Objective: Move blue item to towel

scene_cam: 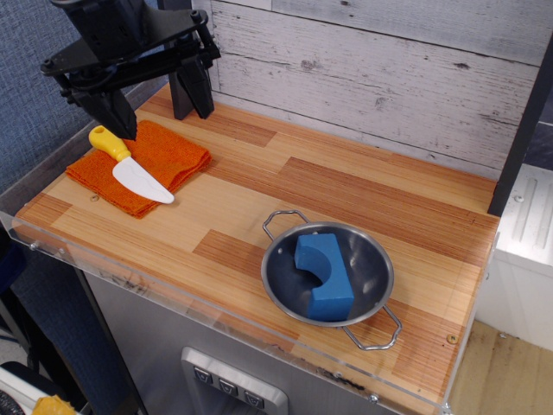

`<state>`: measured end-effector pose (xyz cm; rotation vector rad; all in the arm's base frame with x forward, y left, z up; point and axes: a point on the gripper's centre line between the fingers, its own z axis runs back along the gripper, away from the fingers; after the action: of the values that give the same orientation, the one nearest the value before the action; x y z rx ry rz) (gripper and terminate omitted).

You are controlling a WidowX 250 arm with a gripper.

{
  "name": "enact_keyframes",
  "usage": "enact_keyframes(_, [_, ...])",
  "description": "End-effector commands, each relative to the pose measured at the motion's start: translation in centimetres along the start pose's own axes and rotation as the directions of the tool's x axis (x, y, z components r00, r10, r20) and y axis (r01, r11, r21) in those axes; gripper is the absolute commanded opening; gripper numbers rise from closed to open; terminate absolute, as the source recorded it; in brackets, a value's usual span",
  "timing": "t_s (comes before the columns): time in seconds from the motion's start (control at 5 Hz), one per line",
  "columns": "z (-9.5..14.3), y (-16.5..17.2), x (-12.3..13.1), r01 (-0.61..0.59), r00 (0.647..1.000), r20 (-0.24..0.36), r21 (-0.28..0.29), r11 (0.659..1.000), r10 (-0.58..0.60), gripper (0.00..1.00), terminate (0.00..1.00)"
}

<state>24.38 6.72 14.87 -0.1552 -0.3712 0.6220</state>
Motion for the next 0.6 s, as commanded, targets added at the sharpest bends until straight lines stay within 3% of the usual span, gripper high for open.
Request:
enact_keyframes(0.0, [0.0, 0.0, 0.0, 0.0, 1.0, 0.0, 0.0, 1.0, 0.0, 1.0, 0.0])
enact_keyframes(0.4, [-2.0, -4.8, -5.3, 0.041, 0.997, -0.066, -0.026, 0.999, -0.043, 1.0, 0.0])
